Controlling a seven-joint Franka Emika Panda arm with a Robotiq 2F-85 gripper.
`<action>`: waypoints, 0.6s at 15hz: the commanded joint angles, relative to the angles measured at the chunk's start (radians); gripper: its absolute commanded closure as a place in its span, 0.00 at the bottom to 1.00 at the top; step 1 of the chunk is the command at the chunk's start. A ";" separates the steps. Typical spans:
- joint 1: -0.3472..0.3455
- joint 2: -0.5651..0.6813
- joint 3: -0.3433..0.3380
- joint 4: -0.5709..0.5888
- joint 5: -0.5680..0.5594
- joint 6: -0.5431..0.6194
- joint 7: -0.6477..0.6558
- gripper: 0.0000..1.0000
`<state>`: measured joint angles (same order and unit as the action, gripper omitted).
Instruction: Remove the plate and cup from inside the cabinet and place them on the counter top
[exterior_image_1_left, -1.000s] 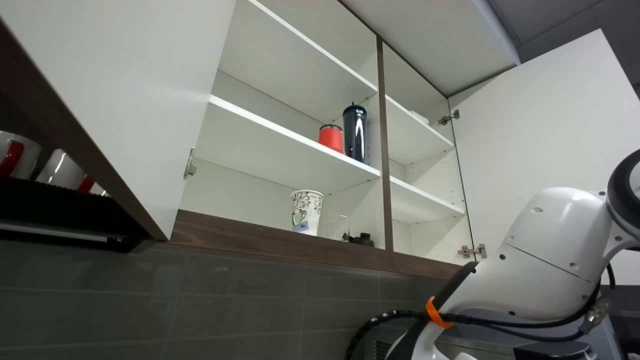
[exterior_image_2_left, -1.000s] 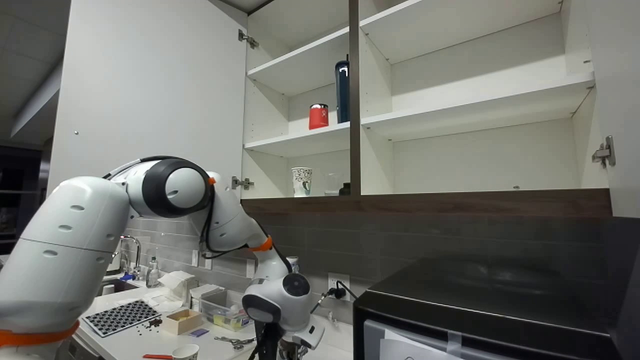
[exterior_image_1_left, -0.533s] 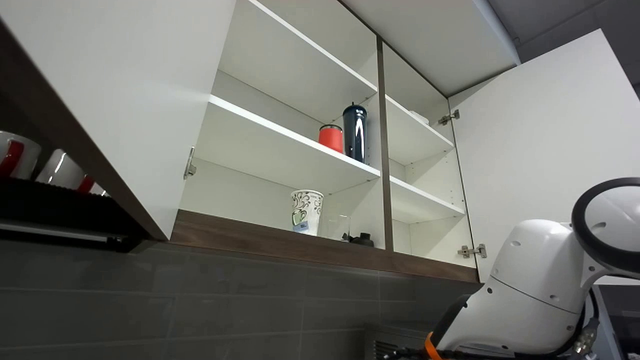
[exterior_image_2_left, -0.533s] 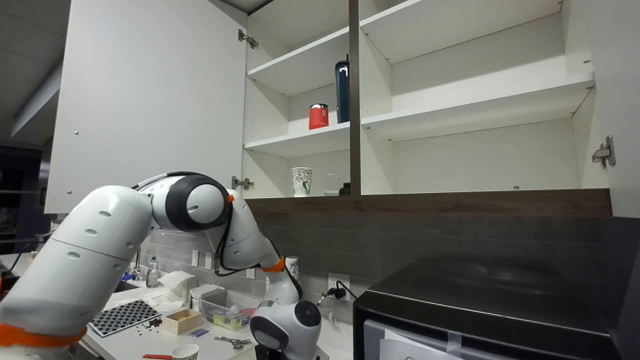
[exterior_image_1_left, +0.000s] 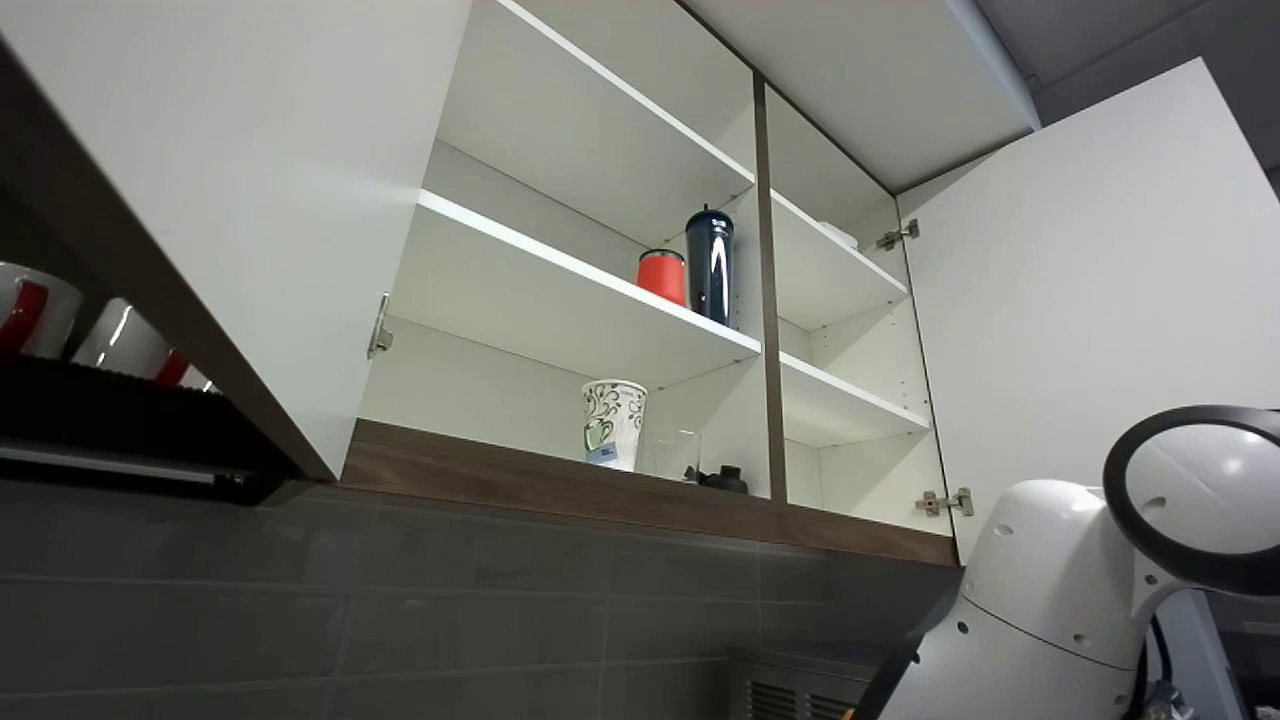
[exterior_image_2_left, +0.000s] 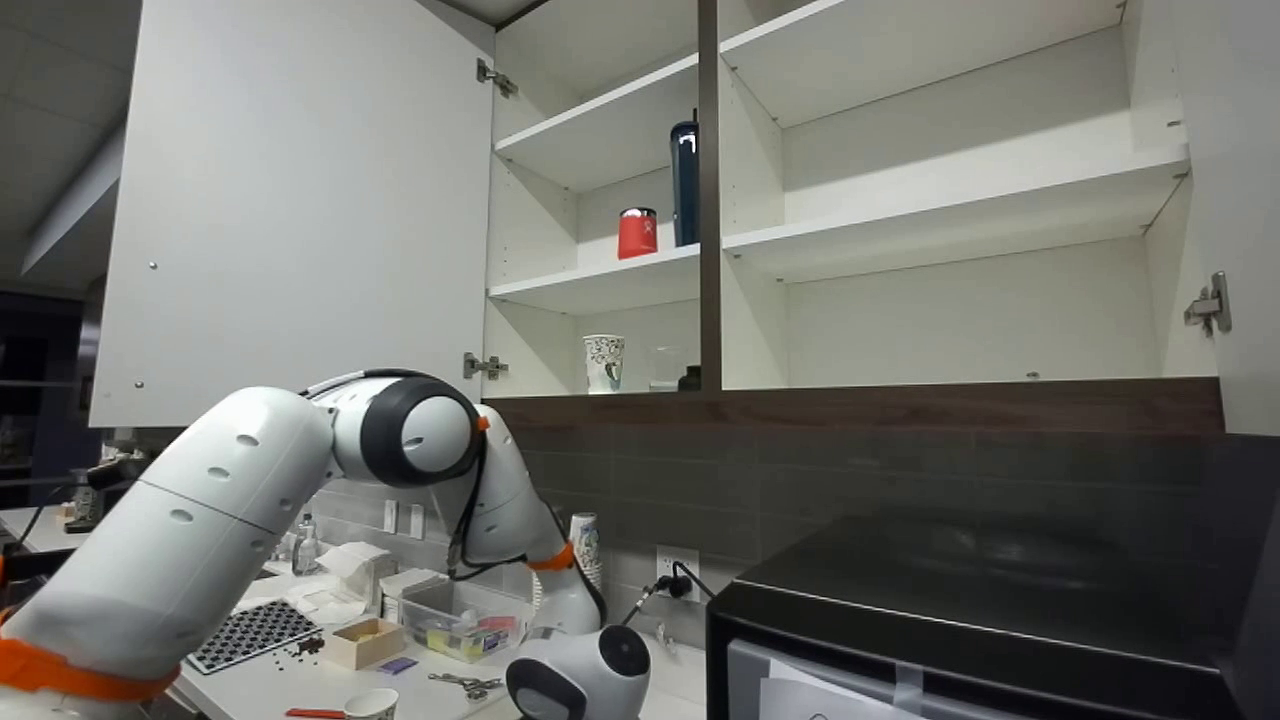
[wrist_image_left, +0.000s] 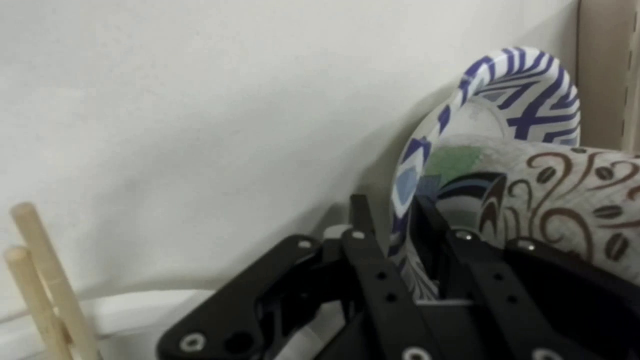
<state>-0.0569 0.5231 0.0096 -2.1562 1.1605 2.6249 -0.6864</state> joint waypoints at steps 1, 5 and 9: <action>-0.006 -0.039 -0.026 -0.032 -0.145 -0.020 0.052 0.42; -0.041 -0.086 -0.024 -0.060 -0.265 -0.019 0.080 0.11; -0.080 -0.163 -0.012 -0.103 -0.315 -0.026 0.077 0.00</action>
<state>-0.1019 0.4422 -0.0174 -2.1998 0.8917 2.6249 -0.6288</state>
